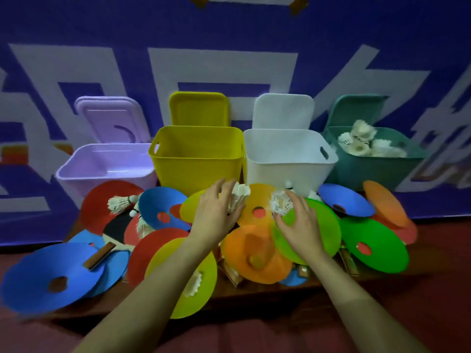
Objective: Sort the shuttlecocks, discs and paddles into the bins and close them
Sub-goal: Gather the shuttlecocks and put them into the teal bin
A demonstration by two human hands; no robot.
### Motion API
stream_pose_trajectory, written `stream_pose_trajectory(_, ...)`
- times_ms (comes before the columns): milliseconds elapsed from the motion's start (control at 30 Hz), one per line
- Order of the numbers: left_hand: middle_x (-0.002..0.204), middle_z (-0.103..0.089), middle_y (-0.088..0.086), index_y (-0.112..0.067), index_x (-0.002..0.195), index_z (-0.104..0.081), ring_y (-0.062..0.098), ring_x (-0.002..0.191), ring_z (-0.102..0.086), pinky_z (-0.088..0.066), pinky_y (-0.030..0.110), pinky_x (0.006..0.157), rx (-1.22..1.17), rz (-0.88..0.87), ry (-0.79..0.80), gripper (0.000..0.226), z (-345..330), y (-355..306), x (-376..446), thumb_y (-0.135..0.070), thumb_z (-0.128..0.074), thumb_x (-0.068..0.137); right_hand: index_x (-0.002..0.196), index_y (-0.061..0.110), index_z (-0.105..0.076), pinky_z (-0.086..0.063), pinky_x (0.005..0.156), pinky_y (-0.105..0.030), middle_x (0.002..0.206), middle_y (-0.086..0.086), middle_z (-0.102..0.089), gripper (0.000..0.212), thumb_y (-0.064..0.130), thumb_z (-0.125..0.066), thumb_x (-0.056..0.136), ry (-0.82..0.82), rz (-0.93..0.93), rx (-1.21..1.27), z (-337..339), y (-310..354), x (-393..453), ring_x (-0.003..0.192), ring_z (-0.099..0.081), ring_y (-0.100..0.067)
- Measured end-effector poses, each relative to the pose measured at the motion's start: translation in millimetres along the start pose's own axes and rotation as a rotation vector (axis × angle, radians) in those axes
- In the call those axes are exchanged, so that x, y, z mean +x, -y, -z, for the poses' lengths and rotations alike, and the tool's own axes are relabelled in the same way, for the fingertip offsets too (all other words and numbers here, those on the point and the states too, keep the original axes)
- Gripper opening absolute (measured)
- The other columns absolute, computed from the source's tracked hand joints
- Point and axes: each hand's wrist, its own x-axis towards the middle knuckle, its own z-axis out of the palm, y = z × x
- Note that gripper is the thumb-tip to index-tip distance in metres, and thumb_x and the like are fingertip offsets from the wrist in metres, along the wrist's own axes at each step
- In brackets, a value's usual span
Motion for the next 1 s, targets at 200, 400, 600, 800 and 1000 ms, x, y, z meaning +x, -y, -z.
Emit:
stream_pose_trajectory(200,0.118,-0.058,0.014,-0.015,0.127,-0.045,0.034,0.101,-0.059,-0.052,0.042,0.079,-0.091,-0.125,0.045,0.054,-56,-74,61,-0.048,-0.048,0.084,0.135,0.010,-0.045,-0.036,0.097,-0.044,0.129,-0.011,-0.052,0.057,0.020,-0.068,0.083,-0.083,-0.136,-0.045,60,-72,21,0.119,-0.046,-0.035)
stream_pose_trajectory(400,0.116,-0.060,0.017,-0.009,0.127,-0.054,0.036,0.099,-0.059,-0.049,0.042,0.084,-0.091,-0.191,0.037,0.060,-120,-122,131,-0.048,-0.045,0.083,0.136,0.011,-0.043,-0.039,0.097,-0.046,0.129,-0.012,-0.050,0.058,0.014,-0.066,0.082,-0.137,-0.183,-0.043,101,-134,75,0.117,-0.048,-0.035)
stream_pose_trajectory(600,0.114,-0.061,0.015,-0.010,0.125,-0.055,0.036,0.094,-0.060,-0.049,0.040,0.079,-0.149,-0.193,0.059,0.057,-180,-157,206,-0.047,-0.043,0.083,0.138,0.016,-0.042,-0.040,0.093,-0.043,0.127,-0.009,-0.050,0.060,0.017,-0.066,0.083,-0.167,-0.233,-0.092,138,-194,140,0.109,-0.050,-0.037)
stream_pose_trajectory(800,0.123,-0.055,0.015,-0.013,0.132,-0.048,0.033,0.101,-0.056,-0.047,0.041,0.083,-0.166,-0.276,0.154,0.054,-232,-200,273,-0.045,-0.041,0.089,0.142,0.017,-0.034,-0.034,0.101,-0.040,0.141,-0.006,-0.042,0.061,0.021,-0.061,0.087,-0.208,-0.299,-0.147,182,-253,197,0.121,-0.044,-0.033)
stream_pose_trajectory(1000,0.137,-0.042,0.018,-0.013,0.140,-0.038,0.036,0.116,-0.047,-0.040,0.043,0.096,-0.169,-0.264,0.224,0.054,-288,-246,331,-0.029,-0.053,0.091,0.143,0.012,-0.028,-0.034,0.100,-0.043,0.141,-0.010,-0.042,0.063,0.023,-0.058,0.089,-0.212,-0.351,-0.235,217,-328,258,0.123,-0.044,-0.033)
